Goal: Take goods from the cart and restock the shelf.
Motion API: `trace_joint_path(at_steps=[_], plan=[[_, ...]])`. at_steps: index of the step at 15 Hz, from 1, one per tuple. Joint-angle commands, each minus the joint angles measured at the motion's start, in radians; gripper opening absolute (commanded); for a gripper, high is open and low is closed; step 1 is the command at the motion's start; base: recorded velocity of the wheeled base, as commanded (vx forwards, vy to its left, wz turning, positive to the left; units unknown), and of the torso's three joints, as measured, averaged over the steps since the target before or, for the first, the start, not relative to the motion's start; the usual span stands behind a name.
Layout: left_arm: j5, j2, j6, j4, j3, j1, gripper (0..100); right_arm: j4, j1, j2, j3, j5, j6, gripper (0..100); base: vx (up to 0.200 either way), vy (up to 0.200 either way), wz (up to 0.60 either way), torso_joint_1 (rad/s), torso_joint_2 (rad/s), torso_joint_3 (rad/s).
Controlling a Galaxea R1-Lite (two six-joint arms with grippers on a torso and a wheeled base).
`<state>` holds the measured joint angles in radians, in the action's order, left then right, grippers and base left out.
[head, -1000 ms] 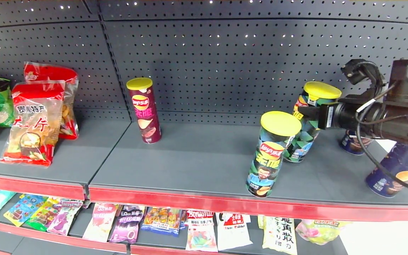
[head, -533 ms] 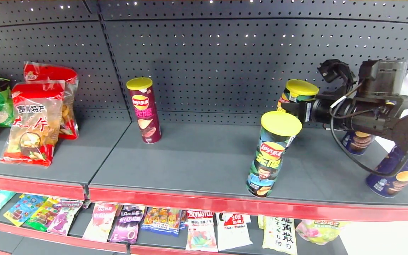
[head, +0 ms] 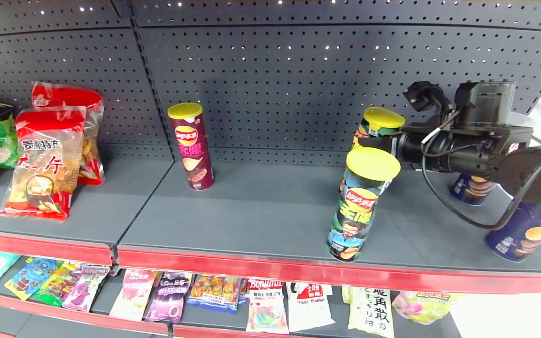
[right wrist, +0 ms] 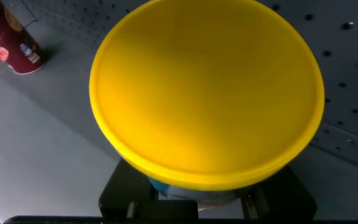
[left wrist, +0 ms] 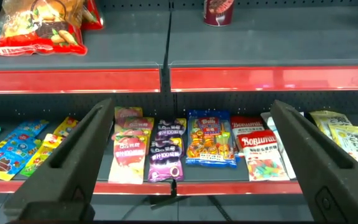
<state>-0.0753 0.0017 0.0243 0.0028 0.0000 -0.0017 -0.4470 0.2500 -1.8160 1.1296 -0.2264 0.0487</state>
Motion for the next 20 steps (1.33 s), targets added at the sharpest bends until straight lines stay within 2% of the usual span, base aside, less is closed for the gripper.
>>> trace_joint_path(at_steps=[1,14,15,20], plan=[[0.0,0.0,0.0,-0.001,0.0,0.0,100,-0.001,0.014,-0.014,0.01,-0.001,0.0,0,0.0,0.0,0.0,0.0,0.0,0.0],[0.0,0.0,0.0,0.0,0.0,0.0,100,-0.001,0.026,-0.019,-0.002,0.001,0.013,0,0.0,0.0,0.0,0.0,0.0,0.0],[-0.001,0.0,0.0,-0.001,0.0,0.0,100,-0.001,0.028,-0.019,-0.004,0.002,0.013,100,0.0,0.0,0.0,0.0,0.0,0.0],[0.0,0.0,0.0,-0.001,0.0,0.0,100,-0.002,0.034,-0.013,-0.008,0.004,0.013,100,0.0,0.0,0.0,0.0,0.0,0.0]])
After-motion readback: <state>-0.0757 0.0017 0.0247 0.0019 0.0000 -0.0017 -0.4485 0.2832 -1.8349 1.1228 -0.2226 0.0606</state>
